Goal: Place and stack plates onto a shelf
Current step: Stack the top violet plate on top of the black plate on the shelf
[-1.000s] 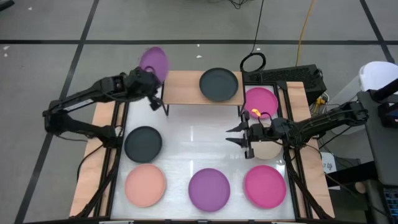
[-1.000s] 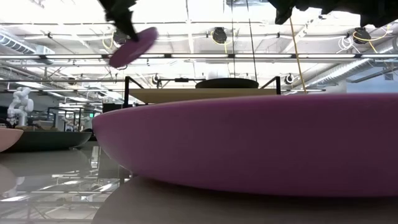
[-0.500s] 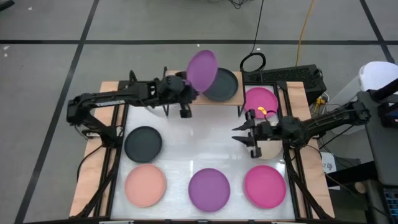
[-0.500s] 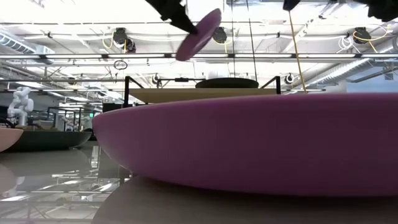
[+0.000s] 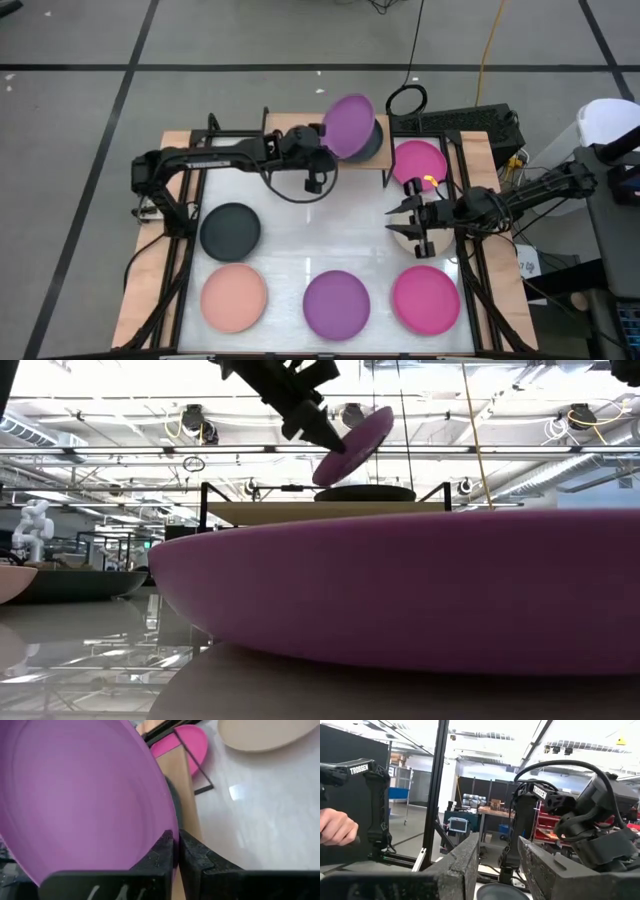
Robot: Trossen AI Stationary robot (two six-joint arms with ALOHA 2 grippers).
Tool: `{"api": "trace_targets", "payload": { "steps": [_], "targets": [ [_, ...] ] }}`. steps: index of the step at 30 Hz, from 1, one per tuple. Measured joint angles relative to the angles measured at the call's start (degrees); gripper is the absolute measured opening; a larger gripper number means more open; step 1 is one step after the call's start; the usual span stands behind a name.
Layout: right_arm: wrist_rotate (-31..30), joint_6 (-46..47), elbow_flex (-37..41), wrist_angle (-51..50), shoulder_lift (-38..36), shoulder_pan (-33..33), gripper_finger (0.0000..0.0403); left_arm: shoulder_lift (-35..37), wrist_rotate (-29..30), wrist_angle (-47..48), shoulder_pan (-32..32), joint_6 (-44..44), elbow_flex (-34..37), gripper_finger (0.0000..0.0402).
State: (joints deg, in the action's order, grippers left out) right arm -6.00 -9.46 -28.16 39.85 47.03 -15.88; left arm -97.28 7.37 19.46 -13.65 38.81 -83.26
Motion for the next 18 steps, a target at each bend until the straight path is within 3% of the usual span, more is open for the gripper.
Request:
{"api": "trace_targets", "payload": {
  "steps": [13, 18],
  "targets": [
    [0.02, 1.86, 0.00, -2.02, 0.04, 0.00, 0.0121, -2.50, -1.14, -3.59, -2.26, -1.89, 0.01, 0.0030],
    [0.02, 1.80, 0.00, -2.49, 0.04, 0.00, 0.0121, -2.73, -0.67, -3.65, -2.45, -1.14, 0.00, 0.0062]
  ]
}}
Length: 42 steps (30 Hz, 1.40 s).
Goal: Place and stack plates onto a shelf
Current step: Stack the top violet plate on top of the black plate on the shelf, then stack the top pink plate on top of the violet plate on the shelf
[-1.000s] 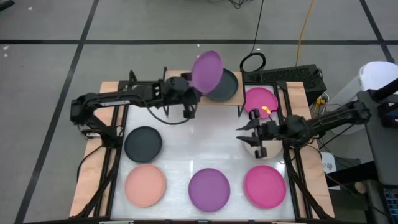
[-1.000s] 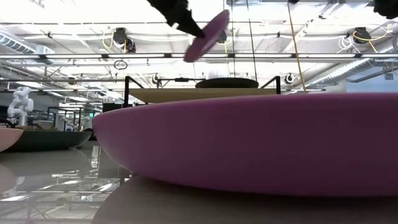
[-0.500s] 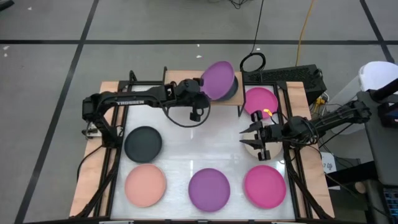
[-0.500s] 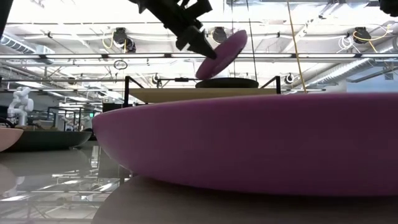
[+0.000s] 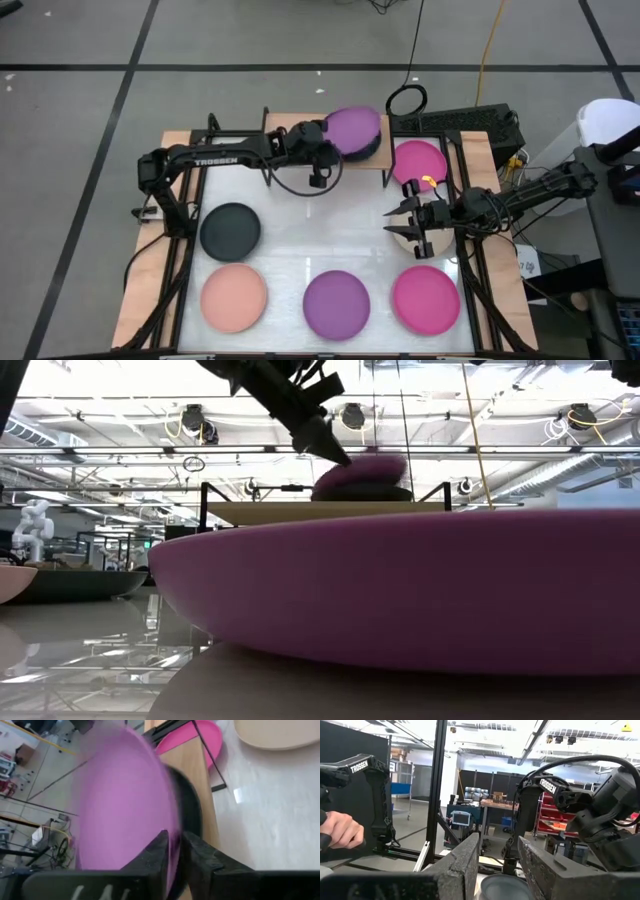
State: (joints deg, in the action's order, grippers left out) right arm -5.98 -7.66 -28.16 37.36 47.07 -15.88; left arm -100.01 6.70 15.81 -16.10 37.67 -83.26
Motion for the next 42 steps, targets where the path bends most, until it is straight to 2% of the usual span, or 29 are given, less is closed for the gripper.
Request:
{"api": "trace_targets", "payload": {
  "steps": [8, 13, 16, 18, 21, 25, 30, 36, 39, 42],
  "targets": [
    [0.00, -0.07, 0.00, -0.59, 0.00, 0.00, 0.0121, 0.55, 0.10, -1.39, 0.17, -0.74, 0.00, 0.0127],
    [0.00, 0.76, 0.00, -1.98, -0.05, 0.00, 0.0121, 3.43, 5.54, -2.29, 2.06, -3.23, 0.07, 0.0133],
    [-0.07, 0.77, 0.00, -2.96, -0.04, 0.00, 0.0121, 7.33, 5.90, -2.18, 3.53, -5.12, 0.04, 0.0133],
    [-0.24, 0.75, 0.00, -3.45, -0.11, 0.02, 0.0121, 10.65, 5.83, -2.46, 4.96, -10.02, 0.05, 0.0133],
    [-0.40, 0.70, 0.00, -4.16, -0.18, 0.02, 0.0121, 17.06, 4.17, -2.30, 7.54, -15.60, 0.07, 0.0133],
    [-1.84, 0.92, 0.00, -4.57, -0.26, 0.00, 0.0121, 25.94, 3.54, -2.37, 11.69, -17.81, 2.31, 0.0133],
    [-2.56, 1.50, 0.00, -7.01, -0.24, 0.00, 0.0121, 37.26, 3.79, -6.32, 17.28, -21.39, 13.06, 0.0133],
    [-14.15, 4.65, -0.04, -11.25, -0.24, 0.02, 0.0121, 47.85, 5.57, -21.35, 23.92, -27.40, 33.51, 0.0133],
    [-16.98, 6.41, -1.96, -18.07, -0.22, 0.40, 0.0121, 50.39, 7.47, -30.25, 26.45, -28.78, 41.86, 0.0133],
    [-18.16, 10.13, -6.27, -28.91, -0.21, 1.46, 0.0121, 50.51, 7.99, -39.02, 27.99, -28.85, 48.73, 0.0133]
  ]
}}
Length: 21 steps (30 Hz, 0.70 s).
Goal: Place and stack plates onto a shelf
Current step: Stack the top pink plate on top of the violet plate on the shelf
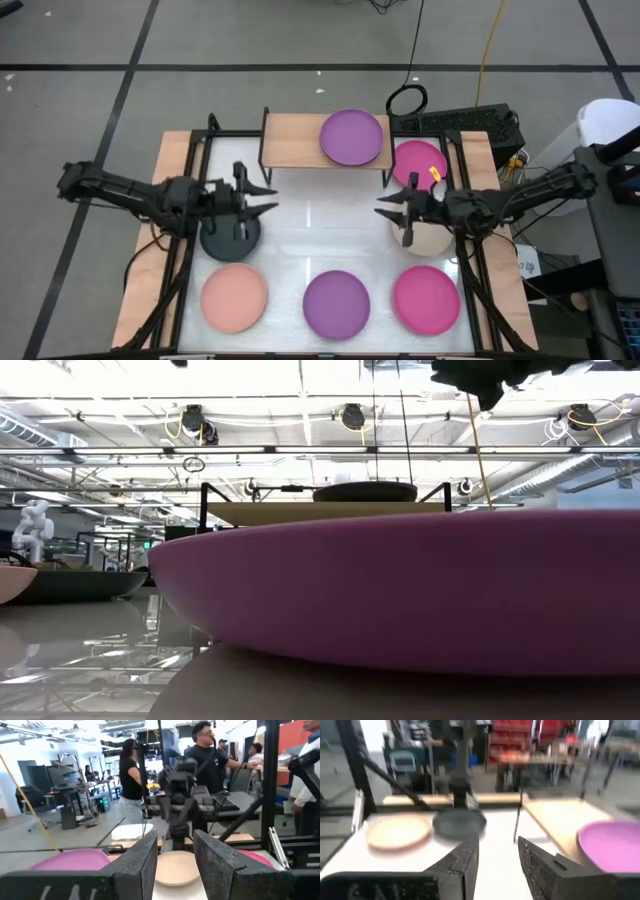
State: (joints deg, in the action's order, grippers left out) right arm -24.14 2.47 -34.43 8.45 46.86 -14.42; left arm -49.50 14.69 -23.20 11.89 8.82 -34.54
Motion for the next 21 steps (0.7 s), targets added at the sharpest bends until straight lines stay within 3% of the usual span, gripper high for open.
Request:
{"api": "trace_targets", "payload": {
  "steps": [7, 12, 21],
  "targets": [
    [-0.07, 6.39, -10.23, -22.36, 0.76, 2.45, 0.0121, -0.44, 0.83, -13.94, 0.27, 2.01, 7.28, 0.0133],
    [1.85, 10.73, -13.75, -38.04, 2.47, 4.33, 0.0121, -0.37, 0.88, -13.66, 0.23, 1.53, 7.33, 0.0133],
    [1.81, 23.50, -13.75, -56.11, 7.14, 8.78, 0.0121, -0.35, 0.86, -12.98, 0.23, 1.53, 7.36, 0.0133]
  ]
}}
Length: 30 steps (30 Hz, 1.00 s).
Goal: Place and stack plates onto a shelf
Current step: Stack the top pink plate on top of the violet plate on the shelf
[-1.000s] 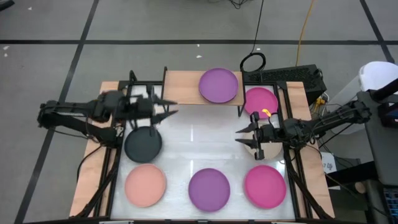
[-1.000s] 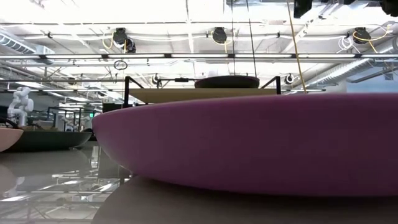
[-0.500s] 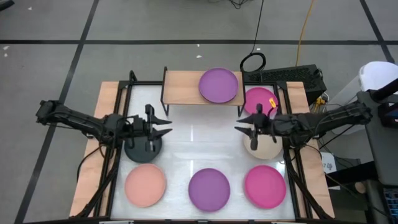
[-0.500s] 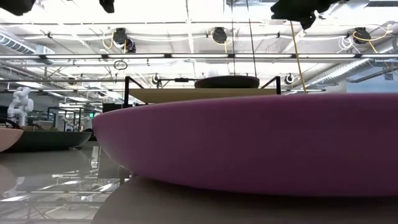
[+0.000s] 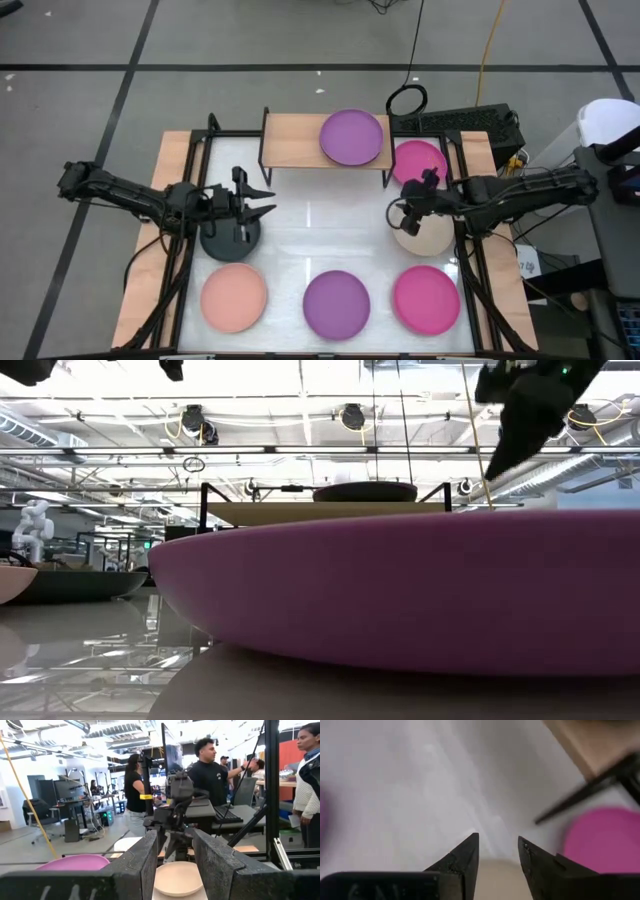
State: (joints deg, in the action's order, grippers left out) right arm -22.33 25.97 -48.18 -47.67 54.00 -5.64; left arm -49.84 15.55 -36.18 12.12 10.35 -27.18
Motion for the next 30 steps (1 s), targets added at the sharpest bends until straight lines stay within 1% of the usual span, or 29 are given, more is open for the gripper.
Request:
{"api": "trace_targets", "payload": {
  "steps": [3, 6, 9, 11, 13, 17, 23, 25, 27, 30],
  "targets": [
    [0.07, 2.92, 0.00, -3.06, 1.49, 2.42, 0.0121, 0.00, 0.01, 0.02, -0.02, -0.02, 0.00, 0.0133],
    [0.55, 3.78, 0.00, -5.36, 3.01, 5.01, 0.0121, 0.00, 0.01, 0.14, -0.02, -0.08, 0.00, 0.0133],
    [5.99, 3.76, 0.08, -5.71, 4.64, 7.39, 0.0121, 0.00, 0.01, 0.89, -0.02, -0.17, 0.00, 0.0133],
    [10.31, 3.53, 0.67, -4.08, 5.65, 7.94, 0.0121, 0.00, 0.00, 1.71, -0.03, -0.16, 0.00, 0.0133],
    [12.09, 3.00, 1.54, -2.37, 6.68, 7.92, 0.0121, -0.02, 0.00, 2.12, -0.04, -0.17, 0.00, 0.0133],
    [10.99, 1.39, 2.67, -2.54, 8.60, 8.35, 0.0121, -0.01, 0.00, 2.23, -0.04, -0.17, 0.00, 0.0133],
    [3.19, 2.35, 4.13, -2.21, 10.19, 11.73, 0.0121, 0.00, 0.00, 2.25, -0.04, -0.37, 0.00, 0.0133],
    [1.57, 2.75, 4.67, -1.83, 10.59, 13.67, 0.0121, 0.00, 0.00, 2.25, -0.04, -0.33, 0.00, 0.0133],
    [1.58, 2.63, 5.43, -1.29, 11.05, 16.12, 0.0121, 0.00, 0.00, 2.25, -0.04, -0.33, 0.00, 0.0133],
    [2.49, 0.00, 7.08, 0.34, 11.68, 19.47, 0.0121, 0.00, 0.00, 2.23, -0.04, -0.35, 0.00, 0.0133]
  ]
}}
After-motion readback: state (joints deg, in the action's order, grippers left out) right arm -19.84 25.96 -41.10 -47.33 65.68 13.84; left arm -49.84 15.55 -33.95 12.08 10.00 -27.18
